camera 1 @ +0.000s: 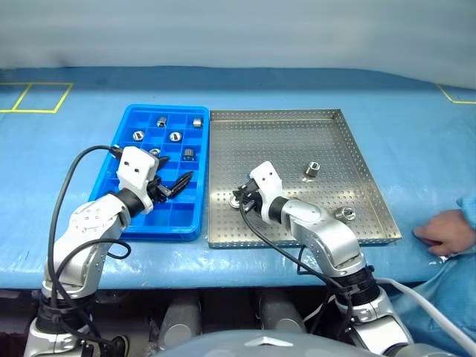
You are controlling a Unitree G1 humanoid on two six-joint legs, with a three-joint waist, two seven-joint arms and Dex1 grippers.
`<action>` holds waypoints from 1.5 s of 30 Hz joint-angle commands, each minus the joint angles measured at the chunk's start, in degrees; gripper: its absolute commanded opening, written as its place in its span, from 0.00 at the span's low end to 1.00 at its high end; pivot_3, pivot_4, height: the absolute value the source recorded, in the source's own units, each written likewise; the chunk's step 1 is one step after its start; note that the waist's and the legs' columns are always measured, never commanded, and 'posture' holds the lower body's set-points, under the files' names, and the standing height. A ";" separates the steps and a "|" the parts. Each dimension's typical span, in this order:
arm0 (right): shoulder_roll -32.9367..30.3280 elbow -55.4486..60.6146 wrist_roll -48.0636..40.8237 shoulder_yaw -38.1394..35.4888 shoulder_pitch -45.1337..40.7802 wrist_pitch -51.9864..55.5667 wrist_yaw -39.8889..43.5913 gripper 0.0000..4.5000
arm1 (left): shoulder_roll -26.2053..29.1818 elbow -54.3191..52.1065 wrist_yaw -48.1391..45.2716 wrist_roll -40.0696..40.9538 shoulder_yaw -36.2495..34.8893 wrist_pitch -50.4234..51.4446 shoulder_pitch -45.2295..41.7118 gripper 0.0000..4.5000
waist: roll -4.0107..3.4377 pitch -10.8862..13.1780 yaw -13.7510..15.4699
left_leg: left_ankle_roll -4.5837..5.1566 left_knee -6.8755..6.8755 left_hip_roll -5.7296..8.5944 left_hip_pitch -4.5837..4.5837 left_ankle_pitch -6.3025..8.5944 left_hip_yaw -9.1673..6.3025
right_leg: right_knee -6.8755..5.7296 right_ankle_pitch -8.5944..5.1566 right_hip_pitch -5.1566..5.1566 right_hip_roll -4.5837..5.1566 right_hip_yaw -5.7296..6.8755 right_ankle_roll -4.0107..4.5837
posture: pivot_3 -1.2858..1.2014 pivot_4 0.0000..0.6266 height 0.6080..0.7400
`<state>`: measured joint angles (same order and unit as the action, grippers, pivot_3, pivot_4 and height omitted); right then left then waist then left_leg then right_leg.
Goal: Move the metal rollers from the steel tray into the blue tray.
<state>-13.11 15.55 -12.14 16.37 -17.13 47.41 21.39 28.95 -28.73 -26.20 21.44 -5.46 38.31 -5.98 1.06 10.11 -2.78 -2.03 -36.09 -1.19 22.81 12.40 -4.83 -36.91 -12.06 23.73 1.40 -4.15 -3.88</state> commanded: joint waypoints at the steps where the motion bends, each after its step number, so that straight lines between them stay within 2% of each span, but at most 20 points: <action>1: -0.41 2.04 -0.18 -0.46 -0.77 -1.83 1.24 0.21 | 0.01 -2.36 0.33 0.37 -0.46 -0.40 -0.52 0.82 | 0.00 0.00 0.05 | 0.00 0.00 0.00 0.00 0.00 0.00 | 0.01 0.00 0.00 0.00 0.00 0.00 | 0.54 0.24 1.00; 3: -0.54 2.21 0.08 -0.28 -0.50 -1.79 1.23 0.30 | -0.09 -2.17 0.39 0.26 -0.22 -0.44 -0.65 0.82 | 0.00 0.00 0.08 | 0.00 0.01 0.00 0.00 0.00 0.00 | 0.01 0.00 0.00 0.00 0.00 0.00 | 0.54 0.24 1.00; 6: 0.85 2.88 -0.98 -1.35 0.20 -0.99 0.49 0.51 | -0.07 -1.97 0.40 0.15 -0.03 -0.51 -0.67 0.82 | 0.00 0.00 0.08 | 0.00 0.01 0.00 0.00 0.00 0.00 | 0.00 0.00 0.01 0.00 0.00 0.00 | 0.53 0.24 1.00; 24: 1.69 -5.63 0.64 0.23 0.13 -3.52 1.39 0.51 | -0.37 -2.01 1.39 -0.21 0.26 -0.38 -0.32 0.82 | 0.00 0.00 0.27 | 0.00 0.01 0.00 -0.02 0.00 0.00 | 0.00 0.00 -0.01 0.00 0.00 0.01 | 0.54 0.24 1.00; 28: 2.19 -6.19 0.68 -0.42 0.03 -3.94 1.07 0.38 | -0.35 -2.05 1.47 -0.23 0.21 -0.24 -0.34 0.82 | 0.00 0.00 0.43 | 0.00 0.00 0.00 -0.02 0.00 0.00 | 0.00 0.00 -0.02 0.00 0.00 0.01 | 0.54 0.24 1.00; 35: 2.26 -2.61 1.12 -0.94 -0.12 -4.72 0.10 0.38 | 0.06 -2.34 1.20 0.38 -0.64 0.46 -0.56 0.82 | 0.00 0.00 0.54 | 0.00 0.00 0.00 -0.03 0.00 0.00 | 0.00 -0.01 -0.01 0.00 0.00 0.01 | 0.53 0.24 1.00; 40: 3.22 1.96 0.31 -0.97 -2.90 -2.93 -0.02 0.38 | 4.67 -4.80 -0.79 2.42 -6.33 3.37 1.85 0.82 | -0.01 0.02 0.18 | 0.00 0.06 -0.02 0.00 0.00 0.00 | -0.02 0.00 0.06 -0.01 0.01 0.00 | 0.55 0.24 1.00; 45: 4.46 -0.19 -0.13 2.54 -7.88 -4.26 3.64 0.38 | 9.25 -6.44 -0.61 1.79 -11.58 6.40 7.51 0.82 | -0.02 0.02 0.42 | 0.00 0.15 -0.08 -0.04 0.00 -0.02 | -0.04 -0.09 0.08 -0.03 0.10 0.15 | 0.57 0.24 1.00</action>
<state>-9.42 14.62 -11.66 17.55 -23.17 44.93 23.34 37.26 -32.37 -26.61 23.20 -14.97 44.01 0.21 1.04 10.13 -2.36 -2.03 -35.91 -1.27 22.77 12.40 -4.85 -36.95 -12.17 23.81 1.38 -4.05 -3.69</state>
